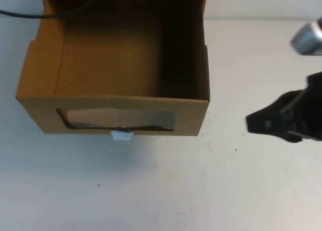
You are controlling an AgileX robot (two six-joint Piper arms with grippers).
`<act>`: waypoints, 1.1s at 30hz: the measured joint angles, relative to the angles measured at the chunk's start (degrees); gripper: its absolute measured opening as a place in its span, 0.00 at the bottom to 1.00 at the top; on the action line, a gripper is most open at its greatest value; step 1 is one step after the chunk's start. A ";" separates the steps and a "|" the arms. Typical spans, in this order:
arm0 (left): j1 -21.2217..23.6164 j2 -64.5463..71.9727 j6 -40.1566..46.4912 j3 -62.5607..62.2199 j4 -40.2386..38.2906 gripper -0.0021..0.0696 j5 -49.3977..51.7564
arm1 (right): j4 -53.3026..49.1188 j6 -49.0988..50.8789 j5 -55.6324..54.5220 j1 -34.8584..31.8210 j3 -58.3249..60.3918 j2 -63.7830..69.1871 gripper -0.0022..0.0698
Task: Close the shoe box
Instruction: Close the shoe box with your right arm
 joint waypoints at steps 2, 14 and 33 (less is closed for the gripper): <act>0.00 0.00 0.00 0.00 0.00 0.02 0.00 | -5.45 4.54 -1.62 8.05 -2.96 3.13 0.02; 0.00 0.00 -0.36 0.00 -0.11 0.02 0.00 | -20.26 17.77 -23.55 31.46 -6.70 16.11 0.02; 0.00 0.07 -1.35 0.00 -0.32 0.02 0.00 | -20.42 18.09 -29.85 27.79 -15.87 27.23 0.02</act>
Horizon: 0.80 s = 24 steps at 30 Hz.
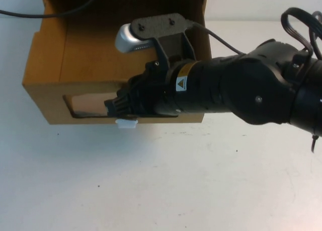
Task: Close the shoe box
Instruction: Close the shoe box with your right arm
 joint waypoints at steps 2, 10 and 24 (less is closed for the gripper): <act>0.00 0.00 -0.13 0.00 0.00 0.02 0.00 | 0.00 0.00 0.69 -0.57 -1.62 1.24 0.02; 0.00 0.00 -0.34 0.00 0.00 0.02 0.23 | -0.52 0.00 0.93 -1.49 -5.95 4.17 0.02; 0.00 0.00 -0.36 -0.13 0.00 0.02 0.36 | -0.23 0.00 3.32 -1.49 -9.06 5.76 0.02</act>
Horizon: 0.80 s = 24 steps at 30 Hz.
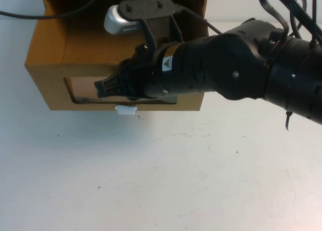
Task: Close the shoe box
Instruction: Close the shoe box with your right arm
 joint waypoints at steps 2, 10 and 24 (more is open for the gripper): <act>0.00 0.00 0.00 0.00 0.00 0.02 0.00 | 0.86 0.00 0.36 0.00 0.00 0.08 0.02; 0.00 0.00 0.00 0.00 0.00 0.02 0.09 | 1.60 0.00 0.78 0.00 0.00 0.08 0.02; 0.00 0.00 0.00 -0.13 0.00 0.02 0.48 | 1.93 0.00 -3.07 -4.80 0.00 0.22 0.02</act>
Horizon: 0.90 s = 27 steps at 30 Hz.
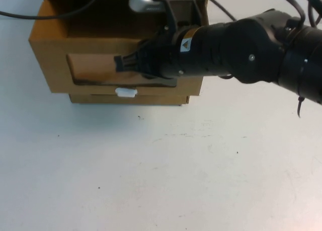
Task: Close the shoe box
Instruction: Close the shoe box with your right arm
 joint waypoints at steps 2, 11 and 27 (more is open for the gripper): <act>0.00 0.00 0.00 0.00 0.00 0.02 0.10 | 0.00 0.00 -0.47 -1.36 -0.38 0.49 0.02; 0.00 0.00 -0.11 -0.04 0.00 0.02 0.09 | 0.10 -0.40 1.25 -2.57 -8.20 6.61 0.02; 0.00 0.00 -0.11 -0.13 0.00 0.02 0.56 | 11.91 -13.55 11.34 -2.86 -19.38 9.92 0.01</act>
